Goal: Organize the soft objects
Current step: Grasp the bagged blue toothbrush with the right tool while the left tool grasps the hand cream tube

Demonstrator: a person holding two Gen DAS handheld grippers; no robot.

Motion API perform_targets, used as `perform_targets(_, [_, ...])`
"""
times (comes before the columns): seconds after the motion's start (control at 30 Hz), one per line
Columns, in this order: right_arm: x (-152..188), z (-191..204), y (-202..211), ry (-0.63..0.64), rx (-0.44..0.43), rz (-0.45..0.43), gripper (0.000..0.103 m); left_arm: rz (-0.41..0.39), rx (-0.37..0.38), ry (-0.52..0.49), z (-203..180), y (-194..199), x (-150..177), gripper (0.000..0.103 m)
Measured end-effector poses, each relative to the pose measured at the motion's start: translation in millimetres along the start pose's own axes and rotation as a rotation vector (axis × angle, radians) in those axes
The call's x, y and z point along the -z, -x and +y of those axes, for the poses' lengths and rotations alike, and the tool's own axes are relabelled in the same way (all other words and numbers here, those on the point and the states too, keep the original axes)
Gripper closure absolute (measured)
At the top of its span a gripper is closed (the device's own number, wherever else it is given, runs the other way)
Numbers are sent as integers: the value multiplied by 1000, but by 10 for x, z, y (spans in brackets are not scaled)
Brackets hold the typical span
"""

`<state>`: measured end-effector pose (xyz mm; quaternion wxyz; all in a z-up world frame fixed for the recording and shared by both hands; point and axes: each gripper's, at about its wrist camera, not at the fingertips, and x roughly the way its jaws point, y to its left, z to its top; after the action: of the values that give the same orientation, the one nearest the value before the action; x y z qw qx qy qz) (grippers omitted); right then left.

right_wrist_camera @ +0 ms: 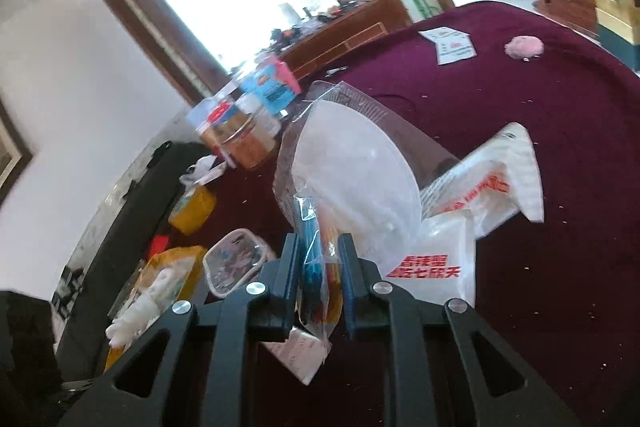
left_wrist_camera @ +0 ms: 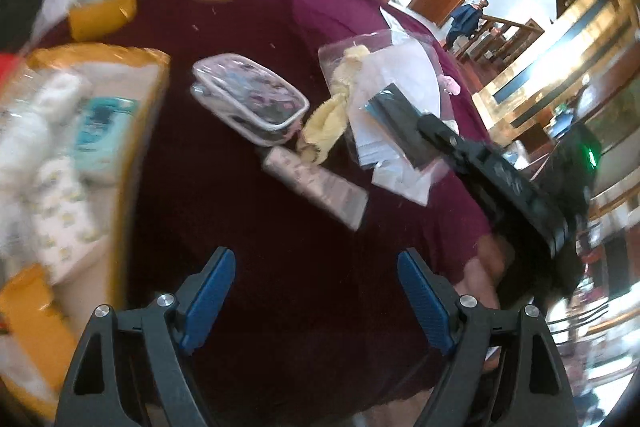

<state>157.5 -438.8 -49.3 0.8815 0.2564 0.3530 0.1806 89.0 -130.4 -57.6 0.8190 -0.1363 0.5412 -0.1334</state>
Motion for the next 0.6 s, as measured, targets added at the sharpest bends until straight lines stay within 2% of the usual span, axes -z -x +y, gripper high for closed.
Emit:
perform_targets(0.13, [-16, -26, 38, -10, 30, -31, 85, 45, -32, 73, 36, -315, -263, 17])
perform_targets(0.27, [-4, -14, 7, -8, 21, -18, 85, 87, -50, 146, 61, -608, -425, 17])
perform_targets(0.33, [2, -16, 9, -8, 22, -18, 85, 111, -86, 168, 65, -732, -452, 18])
perform_targets(0.4, [2, -31, 5, -18, 16, -15, 84, 73, -138, 158, 19, -746, -473, 19])
perform_targets(0.5, [-2, -74, -7, -42, 9, -8, 84, 56, -216, 134, -36, -772, -462, 30])
perform_targets(0.53, [-5, -91, -15, -52, 6, -4, 84, 53, -247, 115, -51, -758, -443, 39])
perform_targets(0.6, [-6, -118, -12, -67, 0, -2, 84, 50, -233, 92, -29, -731, -406, 48])
